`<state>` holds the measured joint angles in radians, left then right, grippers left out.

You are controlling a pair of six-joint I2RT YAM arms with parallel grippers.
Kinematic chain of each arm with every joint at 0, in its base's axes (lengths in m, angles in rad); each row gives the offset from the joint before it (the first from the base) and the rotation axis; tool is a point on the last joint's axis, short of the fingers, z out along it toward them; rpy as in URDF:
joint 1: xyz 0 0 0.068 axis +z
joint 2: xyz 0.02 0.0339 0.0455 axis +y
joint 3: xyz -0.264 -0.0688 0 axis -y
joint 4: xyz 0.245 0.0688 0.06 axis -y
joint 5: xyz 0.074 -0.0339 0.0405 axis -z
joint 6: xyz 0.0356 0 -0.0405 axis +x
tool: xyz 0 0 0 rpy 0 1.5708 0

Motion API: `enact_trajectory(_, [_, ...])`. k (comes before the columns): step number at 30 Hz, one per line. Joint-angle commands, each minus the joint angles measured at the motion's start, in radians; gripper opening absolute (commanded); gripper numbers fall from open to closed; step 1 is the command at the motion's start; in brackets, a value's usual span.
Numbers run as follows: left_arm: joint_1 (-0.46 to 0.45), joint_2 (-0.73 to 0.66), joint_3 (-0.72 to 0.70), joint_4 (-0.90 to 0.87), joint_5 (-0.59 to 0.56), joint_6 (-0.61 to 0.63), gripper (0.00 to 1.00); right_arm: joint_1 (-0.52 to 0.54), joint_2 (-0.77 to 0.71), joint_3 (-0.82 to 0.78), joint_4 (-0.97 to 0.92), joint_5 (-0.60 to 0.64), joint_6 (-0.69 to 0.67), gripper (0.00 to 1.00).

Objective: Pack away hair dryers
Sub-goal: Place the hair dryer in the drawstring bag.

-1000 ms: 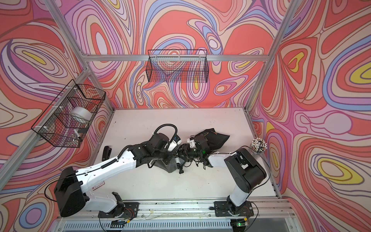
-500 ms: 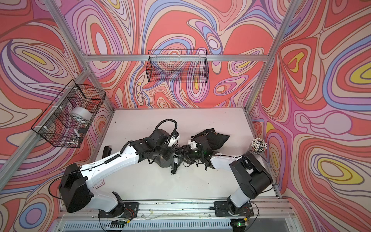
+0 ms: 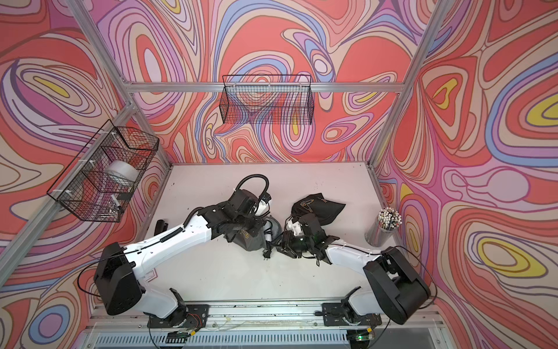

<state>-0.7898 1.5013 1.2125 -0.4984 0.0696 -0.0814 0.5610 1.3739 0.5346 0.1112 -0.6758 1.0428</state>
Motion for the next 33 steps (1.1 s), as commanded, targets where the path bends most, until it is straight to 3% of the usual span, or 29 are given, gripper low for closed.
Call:
enact_trajectory(1, [0.007, -0.002, 0.032, -0.008, 0.024, -0.018, 0.0, 0.022, -0.017, 0.0, -0.023, 0.033, -0.062, 0.54])
enact_trajectory(12, [0.006, -0.036, 0.005, 0.017, 0.066, -0.043, 0.0, 0.036, 0.043, 0.038, 0.014, 0.096, -0.081, 0.51])
enact_trajectory(33, [0.006, -0.061, -0.031, 0.065, 0.093, -0.083, 0.0, 0.086, 0.157, 0.082, 0.154, 0.058, -0.019, 0.5])
